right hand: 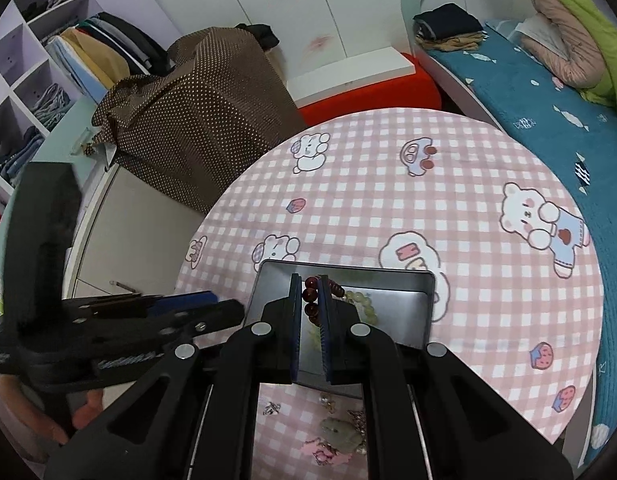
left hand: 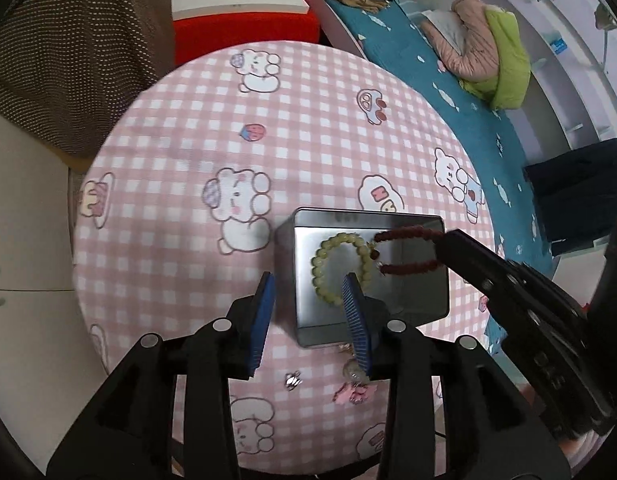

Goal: Organize jewelry
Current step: 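Carry both bracelets over the tin box and open both tools to drop them, then withdraw both tools and move the left tool to a small silver charm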

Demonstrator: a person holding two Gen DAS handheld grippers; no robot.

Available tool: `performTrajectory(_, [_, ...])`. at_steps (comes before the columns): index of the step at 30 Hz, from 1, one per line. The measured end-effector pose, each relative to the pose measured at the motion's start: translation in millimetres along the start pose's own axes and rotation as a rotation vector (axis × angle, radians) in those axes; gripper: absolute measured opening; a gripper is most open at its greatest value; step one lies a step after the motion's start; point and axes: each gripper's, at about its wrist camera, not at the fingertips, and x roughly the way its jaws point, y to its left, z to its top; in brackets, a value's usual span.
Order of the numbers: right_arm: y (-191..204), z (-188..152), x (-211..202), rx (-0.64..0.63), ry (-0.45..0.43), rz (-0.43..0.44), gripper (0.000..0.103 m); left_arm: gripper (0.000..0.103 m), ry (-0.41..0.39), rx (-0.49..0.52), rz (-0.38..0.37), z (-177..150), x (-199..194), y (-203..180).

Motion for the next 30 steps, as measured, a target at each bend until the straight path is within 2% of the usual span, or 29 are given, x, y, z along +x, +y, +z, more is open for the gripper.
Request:
performTrajectory(4, [8.9, 0.3, 13.9, -0.015, 0.028, -0.015, 0.012, 0.036, -0.013, -0.021, 0.006, -6.9, -10.3, 11.8])
performTrajectory(5, [10.0, -0.1, 17.5, -0.014, 0.045, -0.028, 0.018, 0.036, -0.013, -0.025, 0.007, -7.9, -11.4, 14.2])
performTrajectory(6, [11.0, -1.4, 20.4, -0.010, 0.062, -0.033, 0.030, 0.036, -0.012, -0.031, 0.006, -9.9, -12.6, 17.8])
performTrajectory(8, [11.7, -4.2, 19.0, 0.000, 0.057, -0.038, 0.042, 0.036, -0.011, -0.041, 0.002, -11.4, -12.9, 20.9])
performTrajectory(9, [11.6, -5.5, 16.7, 0.002, 0.050, -0.044, 0.044, 0.036, -0.010, -0.043, -0.001, -12.8, -13.5, 23.1])
performTrajectory(26, [-0.1, -21.7, -30.5, 0.080, -0.057, -0.150, 0.046, 0.036, 0.014, 0.031, -0.028, -35.7, -14.5, 13.5])
performTrajectory(30, [-2.0, -29.3, -38.6, 0.087, -0.067, -0.170, 0.047, 0.043, 0.016, 0.043, -0.030, -41.4, -14.7, 10.6])
